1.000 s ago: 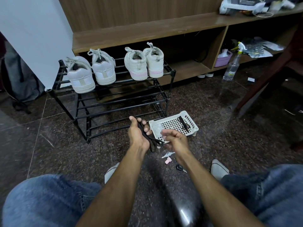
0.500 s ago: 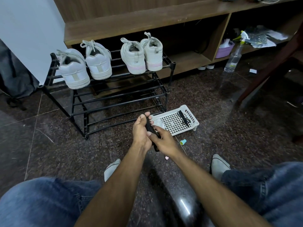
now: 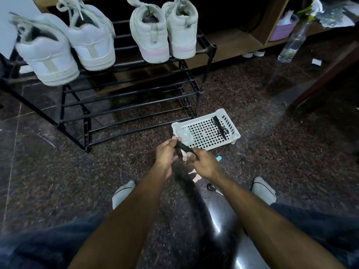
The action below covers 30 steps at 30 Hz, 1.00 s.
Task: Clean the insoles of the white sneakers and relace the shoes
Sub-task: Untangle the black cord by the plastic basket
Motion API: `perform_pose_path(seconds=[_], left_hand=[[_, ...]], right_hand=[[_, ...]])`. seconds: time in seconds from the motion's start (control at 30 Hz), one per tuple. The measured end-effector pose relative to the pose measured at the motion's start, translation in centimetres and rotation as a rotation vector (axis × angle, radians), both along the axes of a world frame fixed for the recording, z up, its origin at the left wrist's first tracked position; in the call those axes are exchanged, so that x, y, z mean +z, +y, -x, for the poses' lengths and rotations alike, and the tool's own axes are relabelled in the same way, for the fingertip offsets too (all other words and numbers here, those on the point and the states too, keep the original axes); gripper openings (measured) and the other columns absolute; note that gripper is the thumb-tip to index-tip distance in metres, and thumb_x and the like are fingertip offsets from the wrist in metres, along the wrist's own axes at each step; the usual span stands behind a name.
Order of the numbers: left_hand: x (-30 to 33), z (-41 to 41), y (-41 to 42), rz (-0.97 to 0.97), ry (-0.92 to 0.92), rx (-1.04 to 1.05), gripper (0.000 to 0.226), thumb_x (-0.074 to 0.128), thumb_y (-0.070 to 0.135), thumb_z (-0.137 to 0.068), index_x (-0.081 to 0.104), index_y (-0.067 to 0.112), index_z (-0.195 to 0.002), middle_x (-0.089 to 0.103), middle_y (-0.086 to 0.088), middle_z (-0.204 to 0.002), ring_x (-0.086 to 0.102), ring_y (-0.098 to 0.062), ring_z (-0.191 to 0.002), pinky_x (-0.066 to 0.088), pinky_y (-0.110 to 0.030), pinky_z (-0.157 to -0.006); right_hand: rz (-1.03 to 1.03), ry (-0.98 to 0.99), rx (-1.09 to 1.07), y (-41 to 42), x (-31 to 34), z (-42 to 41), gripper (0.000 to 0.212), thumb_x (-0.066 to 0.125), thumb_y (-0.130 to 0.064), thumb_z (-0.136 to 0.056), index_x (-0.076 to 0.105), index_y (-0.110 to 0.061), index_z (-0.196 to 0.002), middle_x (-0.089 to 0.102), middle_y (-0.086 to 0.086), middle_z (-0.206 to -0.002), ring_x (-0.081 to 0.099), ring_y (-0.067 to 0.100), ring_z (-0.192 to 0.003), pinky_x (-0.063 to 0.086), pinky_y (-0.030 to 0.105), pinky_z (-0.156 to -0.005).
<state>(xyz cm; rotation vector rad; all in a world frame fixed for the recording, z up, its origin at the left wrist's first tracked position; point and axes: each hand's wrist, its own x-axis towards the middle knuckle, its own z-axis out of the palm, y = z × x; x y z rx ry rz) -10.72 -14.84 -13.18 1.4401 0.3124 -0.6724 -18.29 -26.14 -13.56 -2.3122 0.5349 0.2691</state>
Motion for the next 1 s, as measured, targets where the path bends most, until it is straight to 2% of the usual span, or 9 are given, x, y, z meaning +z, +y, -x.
perform_pose_path(seconds=[0.1, 0.2, 0.23, 0.3, 0.37, 0.47, 0.67, 0.83, 1.0], left_hand=[[-2.7, -1.9, -0.8, -0.15, 0.029, -0.055, 0.035, 0.057, 0.033, -0.096, 0.063, 0.01, -0.121, 0.07, -0.002, -0.112, 0.064, -0.01, -0.092, 0.045, -0.028, -0.069], [-5.6, -3.7, -2.1, -0.315, 0.017, -0.027, 0.025, 0.059, 0.024, -0.096, 0.067, 0.008, -0.113, 0.07, -0.007, -0.108, 0.059, -0.01, -0.072, 0.046, -0.016, -0.047], [-6.6, -4.4, -2.5, -0.388, -0.012, -0.043, 0.023, 0.059, 0.021, -0.095, 0.067, 0.009, -0.113, 0.069, -0.01, -0.112, 0.061, -0.015, -0.074, 0.047, -0.013, -0.047], [-8.7, -5.5, -3.3, -0.523, -0.057, -0.15, 0.03, 0.06, 0.022, -0.094, 0.064, 0.01, -0.121, 0.066, -0.011, -0.122, 0.065, -0.026, -0.095, 0.054, -0.021, -0.071], [-10.2, -6.0, -4.2, -0.616, -0.074, -0.249, 0.04, 0.058, 0.025, -0.094, 0.056, 0.01, -0.132, 0.061, -0.009, -0.127, 0.06, -0.031, -0.113, 0.046, -0.03, -0.088], [-12.3, -6.0, -5.2, -0.596, -0.116, -0.243, 0.045, 0.057, 0.028, -0.093, 0.052, 0.008, -0.134, 0.063, -0.012, -0.126, 0.059, -0.034, -0.115, 0.046, -0.035, -0.092], [-14.2, -4.9, -5.5, -0.616, -0.207, -0.235, 0.039, 0.053, 0.022, -0.096, 0.056, 0.017, -0.135, 0.068, -0.008, -0.12, 0.065, -0.029, -0.105, 0.05, -0.033, -0.086], [-14.8, -4.8, -5.0, -0.599, -0.234, -0.203, 0.025, 0.058, 0.017, -0.094, 0.068, 0.014, -0.117, 0.072, -0.007, -0.107, 0.067, -0.026, -0.095, 0.051, -0.032, -0.077], [-15.5, -5.0, -4.7, -0.573, -0.25, -0.204, 0.02, 0.06, 0.017, -0.093, 0.069, 0.012, -0.11, 0.072, -0.007, -0.102, 0.067, -0.024, -0.089, 0.048, -0.028, -0.073]], right_hand=[[-0.083, 0.064, -0.096, -3.3, -2.8, -1.9, 0.021, 0.042, -0.026, -0.101, 0.061, -0.017, -0.103, 0.062, 0.008, -0.084, 0.058, 0.026, -0.08, 0.044, 0.029, -0.064], [-0.115, 0.095, -0.199, -7.1, -5.5, -4.2, 0.02, 0.043, -0.028, -0.102, 0.06, -0.017, -0.103, 0.059, 0.002, -0.079, 0.058, 0.022, -0.075, 0.043, 0.028, -0.067], [-0.108, 0.096, -0.222, -8.3, -6.3, -5.0, 0.022, 0.043, -0.027, -0.102, 0.061, -0.014, -0.104, 0.061, 0.003, -0.081, 0.058, 0.022, -0.073, 0.045, 0.029, -0.067], [-0.091, 0.097, -0.271, -10.7, -8.1, -6.9, 0.026, 0.044, -0.025, -0.101, 0.063, -0.007, -0.106, 0.064, 0.01, -0.088, 0.06, 0.026, -0.079, 0.049, 0.034, -0.072], [-0.096, 0.093, -0.323, -12.7, -9.4, -8.9, 0.027, 0.045, -0.026, -0.099, 0.063, -0.007, -0.106, 0.064, 0.011, -0.087, 0.064, 0.032, -0.085, 0.053, 0.043, -0.079], [-0.008, 0.136, -0.316, -14.5, -10.8, -11.6, 0.031, 0.045, -0.033, -0.098, 0.062, -0.01, -0.111, 0.066, 0.016, -0.097, 0.064, 0.038, -0.095, 0.053, 0.045, -0.083], [0.497, 0.187, -0.105, -13.4, -12.8, -11.9, 0.035, 0.049, -0.036, -0.096, 0.053, -0.008, -0.117, 0.058, 0.013, -0.114, 0.061, 0.035, -0.102, 0.053, 0.047, -0.083], [0.593, 0.145, -0.116, -13.2, -13.6, -11.8, 0.024, 0.05, -0.03, -0.098, 0.059, -0.01, -0.107, 0.066, 0.011, -0.103, 0.067, 0.034, -0.089, 0.051, 0.039, -0.072], [0.564, 0.155, -0.148, -13.6, -12.9, -11.6, 0.024, 0.052, -0.03, -0.096, 0.062, -0.011, -0.106, 0.068, 0.012, -0.103, 0.066, 0.033, -0.091, 0.052, 0.039, -0.077]])
